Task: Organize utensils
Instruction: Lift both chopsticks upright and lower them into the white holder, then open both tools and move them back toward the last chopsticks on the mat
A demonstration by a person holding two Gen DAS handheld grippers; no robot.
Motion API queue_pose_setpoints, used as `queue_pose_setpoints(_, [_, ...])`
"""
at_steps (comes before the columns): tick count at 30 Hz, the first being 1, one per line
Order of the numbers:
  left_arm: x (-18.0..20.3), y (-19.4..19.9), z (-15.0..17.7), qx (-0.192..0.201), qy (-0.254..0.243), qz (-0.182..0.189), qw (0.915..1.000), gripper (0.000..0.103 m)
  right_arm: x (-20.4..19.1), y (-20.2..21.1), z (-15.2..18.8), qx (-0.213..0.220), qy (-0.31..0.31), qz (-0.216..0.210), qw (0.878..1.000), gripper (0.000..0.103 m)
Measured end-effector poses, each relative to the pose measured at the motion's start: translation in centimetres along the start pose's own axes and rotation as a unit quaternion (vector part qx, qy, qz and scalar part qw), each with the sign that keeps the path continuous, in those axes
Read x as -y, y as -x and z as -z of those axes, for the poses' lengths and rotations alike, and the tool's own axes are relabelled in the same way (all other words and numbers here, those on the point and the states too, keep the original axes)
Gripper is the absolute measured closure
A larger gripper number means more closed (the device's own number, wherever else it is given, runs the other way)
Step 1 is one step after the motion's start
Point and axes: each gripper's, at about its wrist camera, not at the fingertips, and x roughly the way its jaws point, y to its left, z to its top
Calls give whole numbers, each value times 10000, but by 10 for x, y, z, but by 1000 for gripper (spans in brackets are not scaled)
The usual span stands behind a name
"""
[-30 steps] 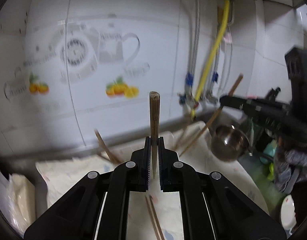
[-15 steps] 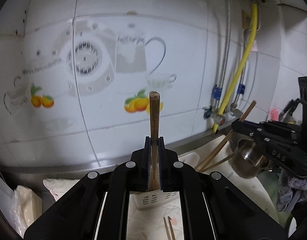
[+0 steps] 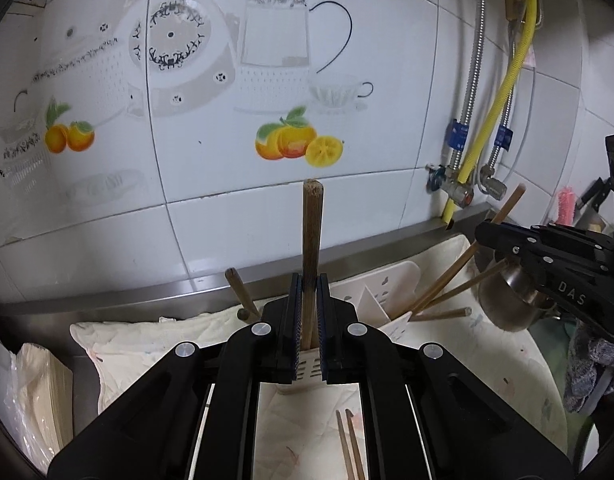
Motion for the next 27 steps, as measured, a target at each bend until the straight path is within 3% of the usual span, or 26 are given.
queue_pose_setpoints(5, [2,5,3,62,-45,2,10000,95,0,-6,4,-40,-28,5,10000,95])
queue_pose_setpoints(8, [1,10,4,87,-16,8,10000,91,0,-4,3,-9,-57,23,10000,86])
queue_pose_setpoints(11, [-1,23,7,221,25,-32,9997,73,0,5,4,91,-48,72,9999,75])
queue_pose_setpoints(13, [-1,31,10,309,52,-101,9995,50,-1,14,6,187,-10,138,9997,68])
queue_pose_setpoints(15, [-1,44,16,417,52,-144,9990,49,-2,26,12,321,34,243,9992,55])
queue_pose_setpoints(18, [-3,62,29,532,114,-191,9983,33,-6,44,24,439,105,369,9983,46])
queue_pose_setpoints(21, [-2,81,46,666,89,-251,9974,25,-11,59,43,453,55,305,9985,32])
queue_pose_setpoints(23, [-3,91,57,689,118,-256,9972,15,-16,65,58,446,79,284,9986,27])
queue_pose_setpoints(27, [-6,109,86,759,194,-437,9960,8,-34,72,97,316,234,420,9983,14])
